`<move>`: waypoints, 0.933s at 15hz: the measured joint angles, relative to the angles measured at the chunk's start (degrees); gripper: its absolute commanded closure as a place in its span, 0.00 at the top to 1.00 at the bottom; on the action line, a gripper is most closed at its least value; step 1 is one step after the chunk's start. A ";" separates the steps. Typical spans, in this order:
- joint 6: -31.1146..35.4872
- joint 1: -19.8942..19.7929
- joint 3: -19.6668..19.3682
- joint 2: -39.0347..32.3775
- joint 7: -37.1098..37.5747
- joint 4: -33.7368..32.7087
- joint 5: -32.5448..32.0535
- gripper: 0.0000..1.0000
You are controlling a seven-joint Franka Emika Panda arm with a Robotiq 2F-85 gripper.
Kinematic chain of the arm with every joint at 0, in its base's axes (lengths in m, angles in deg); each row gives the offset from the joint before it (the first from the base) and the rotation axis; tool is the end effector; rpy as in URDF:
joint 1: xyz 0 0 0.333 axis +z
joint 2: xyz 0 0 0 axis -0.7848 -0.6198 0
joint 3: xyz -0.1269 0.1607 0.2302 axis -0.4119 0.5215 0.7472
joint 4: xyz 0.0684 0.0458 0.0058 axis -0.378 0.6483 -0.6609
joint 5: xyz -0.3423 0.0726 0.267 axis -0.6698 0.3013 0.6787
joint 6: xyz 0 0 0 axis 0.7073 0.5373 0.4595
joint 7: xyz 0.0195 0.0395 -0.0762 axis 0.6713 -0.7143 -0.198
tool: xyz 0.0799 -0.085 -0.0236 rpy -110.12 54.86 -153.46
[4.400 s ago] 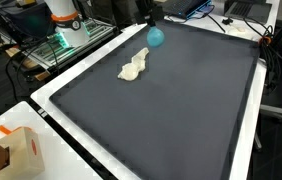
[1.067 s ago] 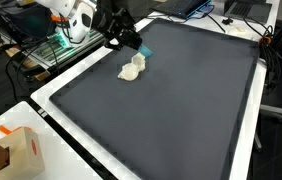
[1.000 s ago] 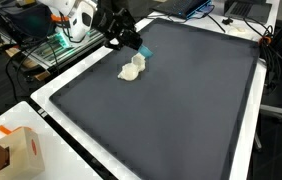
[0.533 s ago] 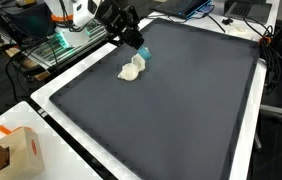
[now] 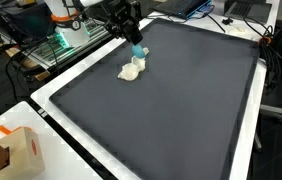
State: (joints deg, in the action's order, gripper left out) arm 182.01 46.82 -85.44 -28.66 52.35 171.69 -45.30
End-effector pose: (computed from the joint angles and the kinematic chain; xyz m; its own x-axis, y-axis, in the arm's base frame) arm 0.4552 -0.0522 0.2719 0.9144 -0.3967 0.0809 -0.3479 -0.8721 -0.3440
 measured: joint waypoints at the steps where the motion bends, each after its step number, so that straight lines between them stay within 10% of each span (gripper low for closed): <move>1: -0.12 0.20 0.28 0.84 2.71 0.09 -2.83 0.25; 14: -20.17 0.52 5.32 13.03 27.20 -3.36 -22.92 0.25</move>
State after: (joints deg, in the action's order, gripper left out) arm 161.84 47.34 -80.12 -15.63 79.55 168.33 -68.22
